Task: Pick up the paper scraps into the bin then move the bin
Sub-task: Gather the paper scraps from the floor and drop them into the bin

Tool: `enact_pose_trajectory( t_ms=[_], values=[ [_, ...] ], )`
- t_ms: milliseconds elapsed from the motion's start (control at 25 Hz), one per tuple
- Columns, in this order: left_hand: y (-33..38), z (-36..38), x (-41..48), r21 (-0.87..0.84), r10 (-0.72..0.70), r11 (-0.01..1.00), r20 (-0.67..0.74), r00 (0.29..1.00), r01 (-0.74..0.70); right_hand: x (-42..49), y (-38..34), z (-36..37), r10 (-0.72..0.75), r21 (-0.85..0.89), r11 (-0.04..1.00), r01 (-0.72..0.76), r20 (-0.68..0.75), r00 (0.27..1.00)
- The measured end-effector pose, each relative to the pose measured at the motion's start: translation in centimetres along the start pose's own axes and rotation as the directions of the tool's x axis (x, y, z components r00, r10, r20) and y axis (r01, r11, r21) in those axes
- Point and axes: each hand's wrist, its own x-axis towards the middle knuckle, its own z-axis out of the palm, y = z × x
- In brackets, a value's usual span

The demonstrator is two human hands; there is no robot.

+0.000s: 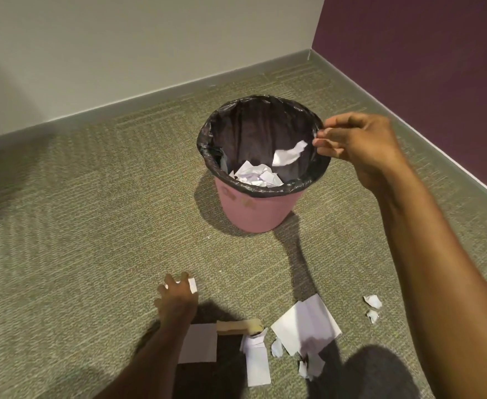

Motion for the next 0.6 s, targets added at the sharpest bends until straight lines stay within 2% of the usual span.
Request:
enact_pose_trajectory(
  t_ms=[160, 240, 360, 400, 480, 520, 600],
  values=[
    [-0.6, 0.2, 0.5, -0.054, 0.039, 0.998, 0.004, 0.999, -0.039, -0.3, 1.7, -1.3, 0.042, -0.025, 0.999, -0.045, -0.111, 0.993],
    [-0.8, -0.3, 0.7, -0.082, 0.055, 0.995, 0.024, 0.998, -0.053, 0.1, 3.9, -2.4, 0.072, -0.063, 0.994, -0.087, -0.214, 0.974],
    [-0.3, -1.1, 1.0, -0.103, 0.043, 0.994, 0.065, 0.997, -0.036, 0.5, 11.5, -4.2, 0.052, -0.333, 0.922, -0.2, -0.403, 0.914],
    [0.0, -1.4, 1.1, -0.111, 0.021, 0.994, 0.061, 0.998, -0.014, 0.1, 14.9, -5.0, 0.104, -0.441, 0.845, -0.303, -0.419, 0.902],
    [0.4, -1.2, 1.3, -0.132, 0.02, 0.991, 0.04, 0.999, -0.015, -1.6, 21.5, -7.1, 0.282, -0.616, 0.587, -0.525, -0.452, 0.846],
    [0.6, -0.9, 1.2, -0.158, 0.04, 0.987, 0.03, 0.999, -0.035, -2.6, 25.0, -8.5, 0.375, -0.655, 0.452, -0.605, -0.476, 0.795],
    [0.7, -0.4, 1.1, -0.24, 0.038, 0.97, 0.016, 0.999, -0.033, -4.5, 30.5, -10.5, 0.545, -0.672, 0.307, -0.674, -0.456, 0.704]
  ],
)
